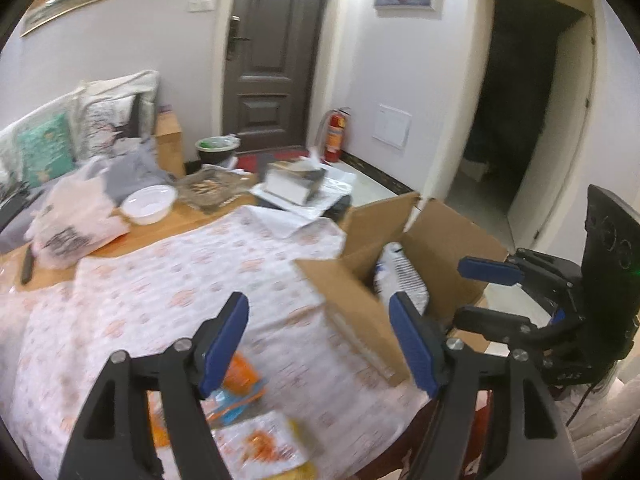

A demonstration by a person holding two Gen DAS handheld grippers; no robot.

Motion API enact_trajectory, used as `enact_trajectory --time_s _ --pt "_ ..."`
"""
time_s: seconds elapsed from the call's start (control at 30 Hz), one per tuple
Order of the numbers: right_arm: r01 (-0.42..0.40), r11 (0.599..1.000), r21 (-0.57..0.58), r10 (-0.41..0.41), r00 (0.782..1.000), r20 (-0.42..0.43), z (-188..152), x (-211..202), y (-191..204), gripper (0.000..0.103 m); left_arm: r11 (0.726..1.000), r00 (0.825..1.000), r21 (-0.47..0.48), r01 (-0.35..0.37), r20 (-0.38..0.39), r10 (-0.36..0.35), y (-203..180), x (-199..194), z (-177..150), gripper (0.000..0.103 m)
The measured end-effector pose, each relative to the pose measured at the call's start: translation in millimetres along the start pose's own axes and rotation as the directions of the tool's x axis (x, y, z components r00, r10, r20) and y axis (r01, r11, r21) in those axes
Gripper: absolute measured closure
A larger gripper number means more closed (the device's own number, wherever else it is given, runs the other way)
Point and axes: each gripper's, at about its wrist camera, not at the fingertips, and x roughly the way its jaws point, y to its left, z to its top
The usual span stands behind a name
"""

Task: Organize snacks
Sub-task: 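Return both grippers to the table and reach toward the fish-snack pouch with the right gripper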

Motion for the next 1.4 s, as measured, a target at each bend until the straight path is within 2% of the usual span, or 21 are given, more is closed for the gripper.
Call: enact_trajectory --time_s 0.2,0.37,0.47,0.63,0.73,0.87,1.0,1.13,1.4 --pt "-0.104 0.991 -0.086 0.099 0.993 -0.063 10 32 71 0.054 0.995 0.998 -0.081 -0.066 0.014 0.067 50 -39 -44 0.03" --pt "-0.208 0.969 -0.133 0.182 0.966 -0.184 5 82 123 0.054 0.982 0.996 -0.171 -0.084 -0.013 0.083 96 -49 -87 0.03" --pt "-0.228 0.963 -0.141 0.186 0.948 -0.26 -2 114 140 0.052 0.972 0.998 -0.225 -0.068 -0.029 0.063 116 -43 -109 0.03" --pt "-0.257 0.958 -0.126 0.197 0.912 -0.36 -19 159 144 0.051 0.952 0.997 -0.303 -0.05 -0.064 0.032 145 -26 -142 0.03" --pt "-0.248 0.963 -0.106 0.185 0.895 -0.407 -31 183 139 0.046 0.939 0.996 -0.344 -0.021 -0.091 -0.012 155 -8 -159 0.03" --pt "-0.233 0.969 -0.079 0.172 0.871 -0.46 -42 209 129 0.044 0.932 0.994 -0.362 0.023 -0.096 -0.061 158 9 -165 0.032" --pt "-0.255 0.965 -0.061 0.194 0.851 -0.488 -47 222 125 0.038 0.926 0.991 -0.372 0.061 -0.086 -0.1 158 16 -168 0.033" --pt "-0.275 0.96 -0.043 0.218 0.838 -0.501 -49 226 123 0.033 0.926 0.986 -0.367 0.093 -0.093 -0.137 154 22 -169 0.041" --pt "-0.319 0.946 -0.053 0.245 0.815 -0.525 -55 210 128 0.033 0.923 0.986 -0.375 0.083 -0.104 -0.13 158 24 -173 0.044"
